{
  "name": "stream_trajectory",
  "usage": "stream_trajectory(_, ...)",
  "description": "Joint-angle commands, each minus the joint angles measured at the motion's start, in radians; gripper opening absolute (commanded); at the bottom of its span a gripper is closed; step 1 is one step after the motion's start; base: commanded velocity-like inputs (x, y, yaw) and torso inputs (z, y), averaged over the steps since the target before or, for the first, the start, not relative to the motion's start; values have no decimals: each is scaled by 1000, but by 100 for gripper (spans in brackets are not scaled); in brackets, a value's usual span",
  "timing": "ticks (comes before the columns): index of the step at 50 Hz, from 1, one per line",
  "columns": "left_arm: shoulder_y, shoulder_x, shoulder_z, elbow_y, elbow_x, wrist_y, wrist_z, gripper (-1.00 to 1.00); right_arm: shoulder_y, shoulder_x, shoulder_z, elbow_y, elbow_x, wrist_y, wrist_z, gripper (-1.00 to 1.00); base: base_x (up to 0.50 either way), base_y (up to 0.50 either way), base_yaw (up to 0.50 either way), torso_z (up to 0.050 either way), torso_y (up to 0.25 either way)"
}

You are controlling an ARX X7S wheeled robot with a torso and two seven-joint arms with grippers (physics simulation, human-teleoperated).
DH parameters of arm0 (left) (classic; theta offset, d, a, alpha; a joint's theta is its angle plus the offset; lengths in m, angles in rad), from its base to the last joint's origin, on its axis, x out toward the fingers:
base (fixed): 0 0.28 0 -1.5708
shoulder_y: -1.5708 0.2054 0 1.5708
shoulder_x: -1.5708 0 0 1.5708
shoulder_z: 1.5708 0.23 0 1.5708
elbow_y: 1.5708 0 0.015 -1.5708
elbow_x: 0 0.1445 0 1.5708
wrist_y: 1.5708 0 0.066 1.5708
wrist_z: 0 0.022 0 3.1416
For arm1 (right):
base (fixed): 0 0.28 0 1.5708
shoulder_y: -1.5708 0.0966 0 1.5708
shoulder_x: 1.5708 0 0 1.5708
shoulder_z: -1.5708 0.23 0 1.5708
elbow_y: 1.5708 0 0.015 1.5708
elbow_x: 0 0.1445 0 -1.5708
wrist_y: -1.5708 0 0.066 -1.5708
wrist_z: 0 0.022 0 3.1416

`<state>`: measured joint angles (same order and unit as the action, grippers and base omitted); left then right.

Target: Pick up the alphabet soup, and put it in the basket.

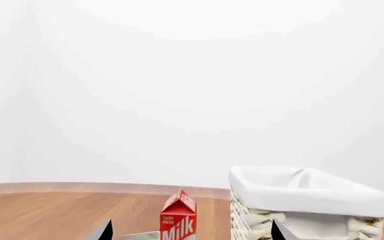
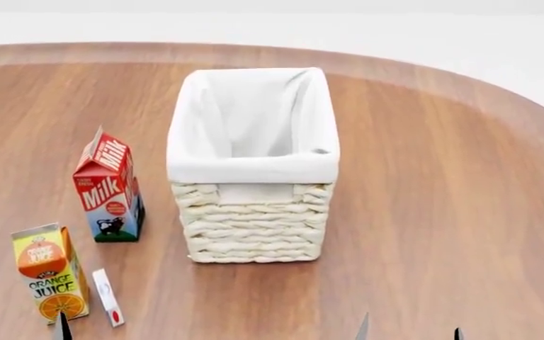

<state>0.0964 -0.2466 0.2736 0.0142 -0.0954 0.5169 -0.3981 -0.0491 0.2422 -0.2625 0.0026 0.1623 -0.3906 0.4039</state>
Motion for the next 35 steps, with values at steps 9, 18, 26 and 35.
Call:
stream_trajectory(9,-2,-6,6,-1,-5,2,-7,100,2,4,-6,5,0,-7,8,100,184,0,0,0,0)
stream_trajectory(18,-4,-8,9,-4,-4,4,-9,100,4,7,-8,7,2,-8,12,100,183,0,0,0,0)
stream_trajectory(26,-3,-10,12,0,-4,3,-13,100,9,8,-11,11,4,-5,15,100,186,0,0,0,0)
stream_trajectory(35,-2,-13,15,2,-3,3,-17,100,9,10,-14,10,6,-8,17,100,184,0,0,0,2)
